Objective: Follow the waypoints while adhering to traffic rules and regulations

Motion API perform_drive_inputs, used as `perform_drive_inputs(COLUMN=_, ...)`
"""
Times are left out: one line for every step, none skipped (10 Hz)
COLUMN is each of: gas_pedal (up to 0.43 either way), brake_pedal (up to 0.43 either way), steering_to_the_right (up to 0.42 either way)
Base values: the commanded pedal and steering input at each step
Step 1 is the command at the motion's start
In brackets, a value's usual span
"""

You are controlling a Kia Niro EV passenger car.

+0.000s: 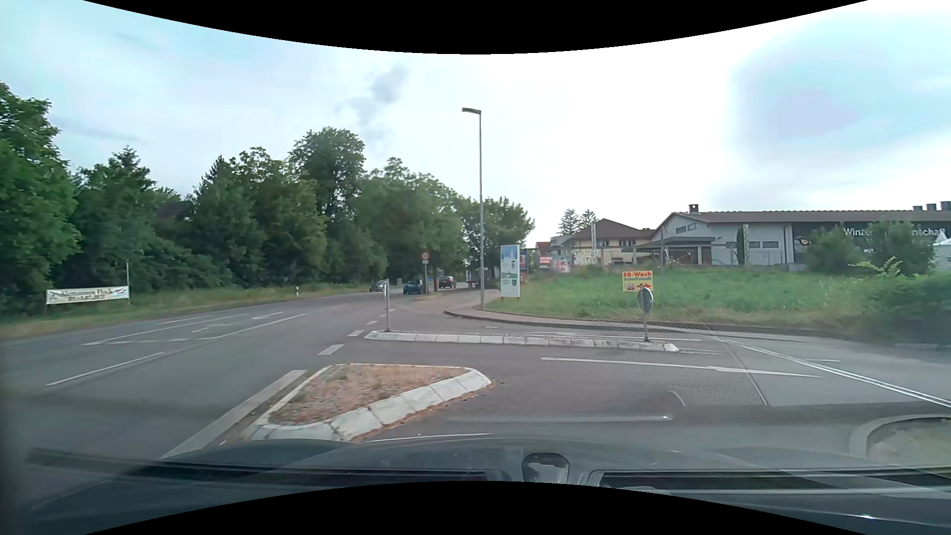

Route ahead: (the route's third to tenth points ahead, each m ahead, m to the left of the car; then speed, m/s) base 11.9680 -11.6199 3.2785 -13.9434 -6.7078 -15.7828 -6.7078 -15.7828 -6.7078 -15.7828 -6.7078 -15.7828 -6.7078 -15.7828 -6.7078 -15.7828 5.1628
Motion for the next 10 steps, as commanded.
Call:
perform_drive_inputs(gas_pedal=0.0, brake_pedal=0.152, steering_to_the_right=0.224)
perform_drive_inputs(gas_pedal=0.0, brake_pedal=0.152, steering_to_the_right=0.227)
perform_drive_inputs(gas_pedal=0.0, brake_pedal=0.152, steering_to_the_right=0.234)
perform_drive_inputs(gas_pedal=0.0, brake_pedal=0.152, steering_to_the_right=0.249)
perform_drive_inputs(gas_pedal=0.0, brake_pedal=0.152, steering_to_the_right=0.265)
perform_drive_inputs(gas_pedal=0.0, brake_pedal=0.152, steering_to_the_right=0.289)
perform_drive_inputs(gas_pedal=0.0, brake_pedal=0.152, steering_to_the_right=0.31)
perform_drive_inputs(gas_pedal=0.0, brake_pedal=0.152, steering_to_the_right=0.343)
perform_drive_inputs(gas_pedal=0.0, brake_pedal=0.152, steering_to_the_right=0.375)
perform_drive_inputs(gas_pedal=0.0, brake_pedal=0.152, steering_to_the_right=0.399)
